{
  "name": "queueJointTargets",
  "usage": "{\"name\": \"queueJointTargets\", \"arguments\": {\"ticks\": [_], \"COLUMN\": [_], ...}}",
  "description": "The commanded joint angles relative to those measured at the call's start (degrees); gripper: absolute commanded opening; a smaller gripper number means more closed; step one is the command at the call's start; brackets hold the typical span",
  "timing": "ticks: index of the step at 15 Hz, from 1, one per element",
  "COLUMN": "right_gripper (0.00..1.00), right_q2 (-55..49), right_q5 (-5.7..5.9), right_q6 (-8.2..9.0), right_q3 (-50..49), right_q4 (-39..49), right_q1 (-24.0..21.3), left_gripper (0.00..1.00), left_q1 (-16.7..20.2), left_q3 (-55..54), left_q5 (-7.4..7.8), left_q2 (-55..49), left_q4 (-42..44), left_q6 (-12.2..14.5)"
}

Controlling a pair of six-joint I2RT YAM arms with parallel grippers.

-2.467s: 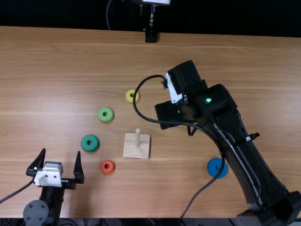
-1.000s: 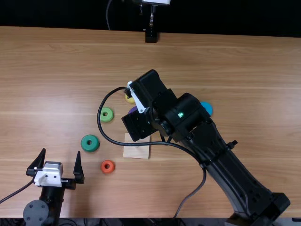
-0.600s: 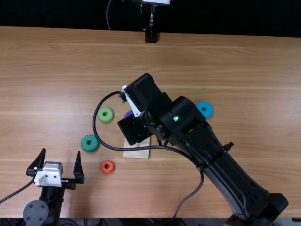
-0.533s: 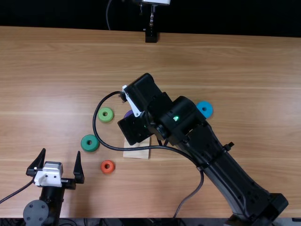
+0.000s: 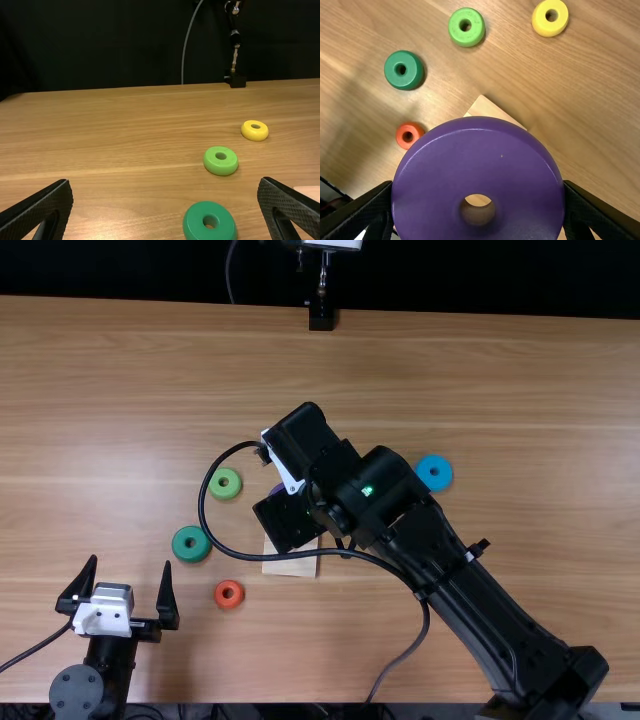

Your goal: Build the Hanoi tower: stack the rings onto the peg from bottom to top in this color order: purple, dark blue, light blue, dark green, light green, yellow, orange.

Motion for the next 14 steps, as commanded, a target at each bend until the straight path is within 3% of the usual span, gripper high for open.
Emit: {"name": "queueJointTargets", "arguments": {"ticks": [1,14], "right_gripper": [0.0,0.0], "right_q2": [1.1,3.9], "right_q5": [-0.18,-0.18], "right_q6": [0.23,0.23], "right_q3": [-0.4,-0.1], "right_q4": [0.3,0.5], "right_q1": [0.4,0.5], "left_gripper": [1.0,1.0], "left_q1": [0.2,0.2], "left_q3": [-0.9,-0.9], "left_q5": [0.98,0.98], "left_q2": [-0.7,-0.7], "left_q4": [-1.3,-1.3], "left_q6": [0.3,0.3]}}
